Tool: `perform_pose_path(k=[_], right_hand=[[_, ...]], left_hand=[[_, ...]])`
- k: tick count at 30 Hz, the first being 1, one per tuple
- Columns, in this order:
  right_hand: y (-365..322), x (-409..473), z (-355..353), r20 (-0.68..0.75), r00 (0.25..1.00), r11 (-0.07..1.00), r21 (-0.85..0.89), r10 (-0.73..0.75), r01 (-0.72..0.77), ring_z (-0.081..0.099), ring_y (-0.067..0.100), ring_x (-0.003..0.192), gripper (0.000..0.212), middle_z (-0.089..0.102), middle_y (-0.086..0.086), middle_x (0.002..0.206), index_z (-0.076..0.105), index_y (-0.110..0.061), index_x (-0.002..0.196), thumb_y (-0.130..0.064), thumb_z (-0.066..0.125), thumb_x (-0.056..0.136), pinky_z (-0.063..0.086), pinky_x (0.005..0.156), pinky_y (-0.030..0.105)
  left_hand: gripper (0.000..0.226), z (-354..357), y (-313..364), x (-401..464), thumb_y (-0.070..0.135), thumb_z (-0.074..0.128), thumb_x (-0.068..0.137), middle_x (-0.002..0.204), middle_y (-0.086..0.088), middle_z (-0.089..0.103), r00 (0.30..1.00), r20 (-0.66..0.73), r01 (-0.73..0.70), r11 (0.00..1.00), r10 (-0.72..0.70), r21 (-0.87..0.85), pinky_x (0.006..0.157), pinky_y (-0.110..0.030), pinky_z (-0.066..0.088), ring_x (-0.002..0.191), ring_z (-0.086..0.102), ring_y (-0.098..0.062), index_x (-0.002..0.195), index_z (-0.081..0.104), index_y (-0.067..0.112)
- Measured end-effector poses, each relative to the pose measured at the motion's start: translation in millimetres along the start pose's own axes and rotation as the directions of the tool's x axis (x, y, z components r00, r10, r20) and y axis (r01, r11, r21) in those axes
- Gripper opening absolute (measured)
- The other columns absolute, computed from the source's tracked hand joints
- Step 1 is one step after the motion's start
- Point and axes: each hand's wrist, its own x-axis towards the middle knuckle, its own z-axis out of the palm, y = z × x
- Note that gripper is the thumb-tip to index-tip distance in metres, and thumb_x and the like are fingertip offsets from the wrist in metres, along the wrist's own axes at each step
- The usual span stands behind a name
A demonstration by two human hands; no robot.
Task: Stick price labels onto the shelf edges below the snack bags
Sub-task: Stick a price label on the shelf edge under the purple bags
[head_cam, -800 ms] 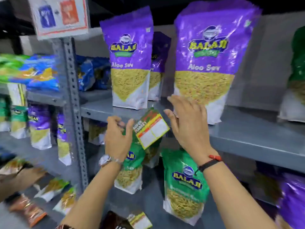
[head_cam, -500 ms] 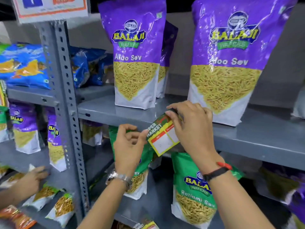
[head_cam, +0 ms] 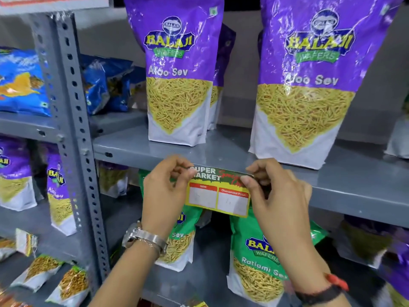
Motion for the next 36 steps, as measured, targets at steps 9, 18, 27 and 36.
perform_pose_path(k=[9, 18, 27, 36], right_hand=[[0, -3, 9, -0.037, 0.997, 0.994, -0.08, 0.073, -0.076, 0.032, 0.011, 0.087, 0.015, 0.039, -0.002, 0.095, 0.06, -0.021, 0.073, -0.01, 0.069, 0.077, 0.01, 0.064, 0.024], [4, -2, 14, -0.101, 0.99, 0.992, -0.072, 0.098, -0.106, 0.028, 0.008, 0.087, 0.011, 0.039, -0.001, 0.092, 0.061, -0.014, 0.073, -0.009, 0.07, 0.077, 0.012, 0.063, 0.024], [6, -2, 15, -0.12, 0.989, 0.994, -0.05, 0.089, -0.096, 0.026, 0.004, 0.084, 0.013, 0.041, -0.001, 0.091, 0.06, -0.014, 0.073, -0.006, 0.07, 0.075, 0.012, 0.062, 0.025], [4, -2, 15, -0.14, 0.989, 0.995, -0.073, 0.057, -0.068, 0.038, 0.013, 0.085, 0.021, 0.044, -0.003, 0.092, 0.056, -0.014, 0.085, -0.005, 0.072, 0.073, 0.011, 0.062, 0.025]], left_hand=[[0.026, -8, 3, 9, -0.007, 0.064, 0.075, 0.07, 0.01, 0.052, 0.997, 0.025, -0.082, 0.982, 0.079, 0.169, 0.058, -0.004, 0.037, 0.061, 0.05, 0.004, 0.067, 0.055, 0.015], [0.015, 1, 6, 8, -0.012, 0.063, 0.075, 0.065, 0.007, 0.049, 0.992, -0.012, -0.122, 0.97, 0.127, 0.209, 0.06, -0.011, 0.038, 0.064, 0.049, -0.002, 0.07, 0.06, 0.002], [0.014, 2, 6, 5, -0.01, 0.064, 0.075, 0.069, -0.015, 0.058, 0.99, 0.008, -0.141, 0.96, 0.144, 0.241, 0.061, -0.007, 0.038, 0.064, 0.048, -0.004, 0.068, 0.058, 0.0], [0.009, 1, 7, 10, -0.005, 0.069, 0.073, 0.08, -0.01, 0.046, 0.99, 0.033, -0.138, 0.953, 0.134, 0.27, 0.071, -0.014, 0.041, 0.068, 0.049, -0.013, 0.076, 0.062, 0.0]])
